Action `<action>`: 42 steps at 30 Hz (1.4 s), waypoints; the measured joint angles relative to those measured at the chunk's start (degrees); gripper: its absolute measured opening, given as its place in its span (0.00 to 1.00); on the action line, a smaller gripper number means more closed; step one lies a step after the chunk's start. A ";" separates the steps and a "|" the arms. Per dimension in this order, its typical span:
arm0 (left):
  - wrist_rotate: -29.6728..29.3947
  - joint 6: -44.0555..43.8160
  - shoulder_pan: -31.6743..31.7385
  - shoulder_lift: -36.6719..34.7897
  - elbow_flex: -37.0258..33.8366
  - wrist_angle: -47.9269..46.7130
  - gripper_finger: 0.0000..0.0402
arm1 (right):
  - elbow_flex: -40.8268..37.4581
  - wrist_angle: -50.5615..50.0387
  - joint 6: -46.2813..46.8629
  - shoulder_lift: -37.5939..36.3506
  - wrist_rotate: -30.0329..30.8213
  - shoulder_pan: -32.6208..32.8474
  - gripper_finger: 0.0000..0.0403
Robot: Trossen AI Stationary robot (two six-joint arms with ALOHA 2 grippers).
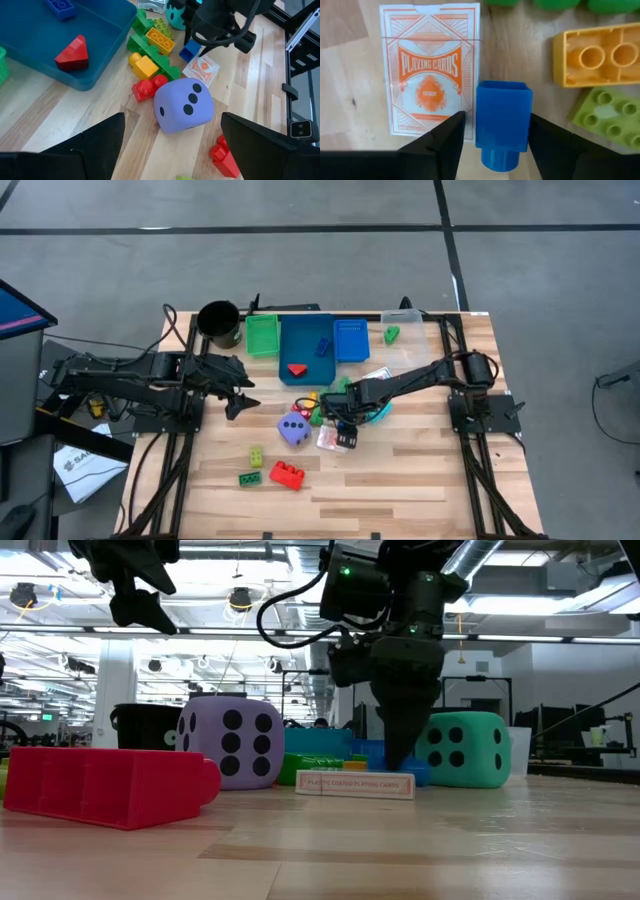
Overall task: Pick & Place Toys
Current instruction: Put the large blue game piece into the transparent bin
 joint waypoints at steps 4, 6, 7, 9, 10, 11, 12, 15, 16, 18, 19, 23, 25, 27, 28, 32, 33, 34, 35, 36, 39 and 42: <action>-0.19 -0.20 0.00 0.00 0.00 0.01 0.81 | 0.01 -0.23 2.02 -0.01 -0.05 -0.11 0.37; -0.20 -0.23 0.00 0.00 0.00 0.00 0.81 | 0.05 -0.46 2.07 -0.04 -0.10 -0.11 0.32; -0.22 -0.36 0.00 0.00 0.00 0.01 0.81 | 0.08 -0.62 2.22 -0.04 -0.13 -0.11 0.32; -0.22 -0.61 0.00 0.00 0.00 0.00 0.81 | 0.09 -1.17 2.55 -0.04 -0.22 -0.11 0.33; -0.24 -0.63 0.00 0.00 0.00 0.01 0.81 | 0.12 -1.23 2.91 -0.04 -0.25 -0.11 0.33; -0.24 -0.63 0.00 0.00 0.00 0.01 0.81 | 0.12 -1.26 3.31 -0.04 -0.37 -0.11 0.33; -0.24 -0.63 0.00 0.00 0.00 0.00 0.81 | 0.12 -1.26 3.83 -0.04 -0.43 -0.11 0.33; -0.28 -0.65 0.01 0.00 0.00 0.02 0.81 | 0.12 -1.51 4.56 -0.20 -0.54 -0.11 0.33; -0.28 -0.66 0.00 0.00 0.00 0.00 0.81 | 0.10 -2.11 4.59 -0.40 -0.64 -0.11 0.33; -0.32 -0.66 0.01 0.00 0.00 0.02 0.81 | 0.03 -2.77 5.06 -0.56 -0.65 -0.11 0.33; -0.33 -0.66 0.01 0.00 0.00 0.00 0.81 | 0.03 -2.89 5.56 -0.61 -0.64 -0.11 0.33; -0.37 -0.66 0.00 0.00 0.00 0.00 0.81 | 0.05 -3.78 6.28 -2.21 -0.39 -0.11 0.33; -0.37 -0.66 0.00 0.00 0.00 0.00 0.81 | 0.02 -4.37 6.52 -2.95 -0.17 -0.11 0.33; -0.37 -0.68 0.00 0.01 0.00 0.00 0.81 | 0.00 -4.27 7.41 -4.32 0.10 -0.11 0.33; -0.37 -0.68 0.02 0.00 0.00 0.00 0.81 | 0.01 -4.27 7.80 -5.17 0.57 -0.11 0.33; -0.37 -0.69 0.01 0.00 0.00 0.02 0.81 | 0.01 -4.21 9.80 -8.91 3.61 -0.11 0.33; -0.37 -0.70 0.01 0.00 0.00 0.00 0.81 | 0.01 -4.14 10.41 -10.09 4.47 -0.11 0.33; -0.37 -0.70 0.02 0.00 0.00 0.00 0.81 | 0.01 -4.06 10.92 -11.26 5.45 -0.11 0.33; -0.37 -0.70 0.00 0.00 0.00 0.02 0.81 | 0.03 -4.09 11.48 -12.56 6.43 -0.11 0.33; -0.37 -0.70 0.01 0.00 0.00 0.00 0.81 | 0.03 -4.15 12.02 -13.88 7.52 -0.11 0.33; -0.37 -1.44 0.02 0.00 0.00 0.02 0.81 | 0.03 -4.04 14.02 -18.04 11.41 -0.11 0.33; -0.37 -1.98 0.00 0.00 0.00 0.50 0.81 | 0.03 -3.82 16.44 -22.06 15.59 -0.13 0.33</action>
